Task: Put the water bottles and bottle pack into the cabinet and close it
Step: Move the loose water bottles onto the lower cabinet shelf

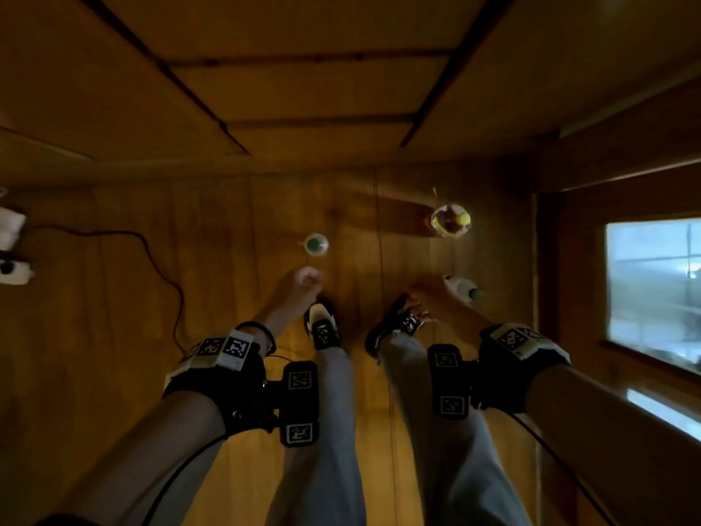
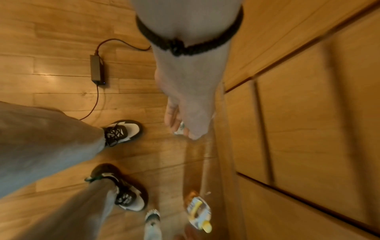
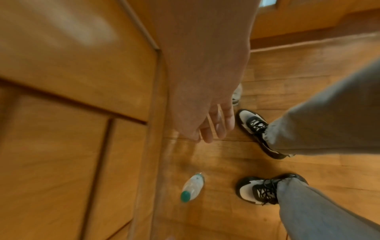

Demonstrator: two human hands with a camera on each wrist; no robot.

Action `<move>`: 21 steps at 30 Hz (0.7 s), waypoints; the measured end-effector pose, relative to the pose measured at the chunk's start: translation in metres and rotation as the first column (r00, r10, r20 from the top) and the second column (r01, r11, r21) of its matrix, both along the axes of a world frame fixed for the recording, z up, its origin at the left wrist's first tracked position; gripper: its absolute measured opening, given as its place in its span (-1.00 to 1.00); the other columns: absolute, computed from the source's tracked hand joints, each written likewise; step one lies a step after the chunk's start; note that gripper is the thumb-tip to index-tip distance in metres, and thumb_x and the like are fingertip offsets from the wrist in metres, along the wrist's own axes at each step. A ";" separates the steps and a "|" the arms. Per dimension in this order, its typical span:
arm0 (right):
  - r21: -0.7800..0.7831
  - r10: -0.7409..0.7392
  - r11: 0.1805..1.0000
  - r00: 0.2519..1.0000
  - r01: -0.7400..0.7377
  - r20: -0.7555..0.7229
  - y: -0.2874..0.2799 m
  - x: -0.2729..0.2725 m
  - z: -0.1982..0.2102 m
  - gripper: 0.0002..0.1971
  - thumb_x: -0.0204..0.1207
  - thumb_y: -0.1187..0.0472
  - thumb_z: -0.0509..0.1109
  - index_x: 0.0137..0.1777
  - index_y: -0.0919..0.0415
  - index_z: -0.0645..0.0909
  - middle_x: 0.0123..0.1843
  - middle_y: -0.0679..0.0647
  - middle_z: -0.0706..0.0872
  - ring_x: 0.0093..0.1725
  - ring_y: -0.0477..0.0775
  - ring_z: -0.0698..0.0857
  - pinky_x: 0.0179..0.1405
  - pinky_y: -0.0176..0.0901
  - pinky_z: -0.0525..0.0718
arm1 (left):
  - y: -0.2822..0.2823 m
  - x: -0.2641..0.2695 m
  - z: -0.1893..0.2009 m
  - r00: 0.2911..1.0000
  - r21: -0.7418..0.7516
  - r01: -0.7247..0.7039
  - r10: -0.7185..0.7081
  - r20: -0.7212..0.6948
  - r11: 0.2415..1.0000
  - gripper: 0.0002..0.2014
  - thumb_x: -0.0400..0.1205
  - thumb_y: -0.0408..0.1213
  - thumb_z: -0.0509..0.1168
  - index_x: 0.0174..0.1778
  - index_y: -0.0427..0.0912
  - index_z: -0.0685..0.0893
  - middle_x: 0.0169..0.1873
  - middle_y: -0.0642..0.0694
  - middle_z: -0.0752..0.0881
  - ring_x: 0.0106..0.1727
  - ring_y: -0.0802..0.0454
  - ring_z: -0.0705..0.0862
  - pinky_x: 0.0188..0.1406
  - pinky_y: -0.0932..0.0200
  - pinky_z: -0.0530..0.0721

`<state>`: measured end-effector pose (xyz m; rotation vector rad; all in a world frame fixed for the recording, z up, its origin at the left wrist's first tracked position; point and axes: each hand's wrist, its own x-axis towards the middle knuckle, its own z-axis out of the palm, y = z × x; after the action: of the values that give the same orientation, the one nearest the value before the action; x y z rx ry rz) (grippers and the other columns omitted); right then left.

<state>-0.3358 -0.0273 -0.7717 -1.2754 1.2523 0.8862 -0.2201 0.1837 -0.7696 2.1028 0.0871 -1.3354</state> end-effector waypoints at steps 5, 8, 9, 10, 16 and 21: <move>-0.049 -0.038 0.998 0.997 0.035 -0.066 -0.013 -0.015 -0.086 -0.65 0.57 0.24 0.25 -0.49 0.18 0.45 -0.50 0.06 0.51 -0.54 0.01 0.47 -0.53 -0.25 0.40 | 0.001 0.000 -0.088 0.986 0.089 -0.028 0.013 0.166 0.996 -0.68 0.56 -0.65 0.24 0.25 -0.49 0.56 0.27 -0.39 0.57 0.21 -0.19 0.53 0.04 0.19 0.47; -0.042 -0.034 0.999 0.999 0.032 -0.041 -0.022 -0.012 -0.125 -0.74 0.56 0.28 0.23 -0.39 0.21 0.51 -0.40 0.12 0.54 -0.45 0.04 0.53 -0.40 -0.17 0.56 | -0.007 0.010 -0.131 0.975 0.116 -0.063 0.036 0.219 0.991 -0.61 0.56 -0.66 0.24 0.32 -0.49 0.51 0.37 -0.38 0.51 0.39 -0.29 0.45 0.17 0.16 0.38; -0.077 -0.030 0.997 1.000 0.029 -0.009 -0.024 -0.012 -0.137 -0.81 0.54 0.26 0.26 -0.30 0.19 0.57 -0.34 0.11 0.60 -0.35 0.06 0.60 -0.27 -0.11 0.65 | -0.009 0.014 -0.145 0.972 0.118 -0.070 0.041 0.230 0.991 -0.60 0.56 -0.65 0.25 0.35 -0.47 0.50 0.39 -0.36 0.50 0.43 -0.27 0.42 0.22 0.17 0.35; -0.107 -0.024 0.994 1.000 0.026 0.016 -0.028 -0.010 -0.149 -0.88 0.50 0.23 0.30 -0.23 0.13 0.62 -0.29 0.09 0.64 -0.27 0.07 0.64 -0.18 -0.07 0.71 | -0.010 0.017 -0.157 0.969 0.121 -0.073 0.042 0.245 0.990 -0.58 0.56 -0.64 0.26 0.37 -0.45 0.49 0.39 -0.34 0.50 0.44 -0.24 0.42 0.24 0.20 0.33; -0.292 -0.068 0.952 0.992 0.097 0.108 -0.060 -0.007 -0.202 -0.70 0.49 0.33 0.29 0.22 0.16 0.57 -0.06 0.15 0.67 -0.26 0.10 0.65 -0.36 -0.12 0.67 | -0.017 0.031 -0.221 0.945 0.061 -0.106 0.082 0.316 0.993 -0.69 0.54 -0.56 0.35 0.15 -0.25 0.51 -0.11 0.13 0.47 0.10 0.06 0.40 -0.23 0.41 0.40; -0.487 0.055 0.873 0.996 -0.018 0.063 -0.094 -0.012 -0.220 -0.44 0.47 0.32 0.25 0.49 0.11 0.29 0.48 0.31 0.21 -0.03 0.23 0.57 0.06 -0.01 0.63 | -0.020 0.028 -0.250 0.923 0.005 -0.129 0.118 0.367 0.992 -0.75 0.52 -0.35 0.37 0.11 -0.25 0.60 -0.10 -0.21 0.67 -0.09 -0.17 0.68 -0.17 -0.03 0.68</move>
<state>-0.3475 -0.1214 -0.9916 -1.7166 1.4482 0.5526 -0.1922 0.1635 -1.0198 2.2938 0.0803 -0.8546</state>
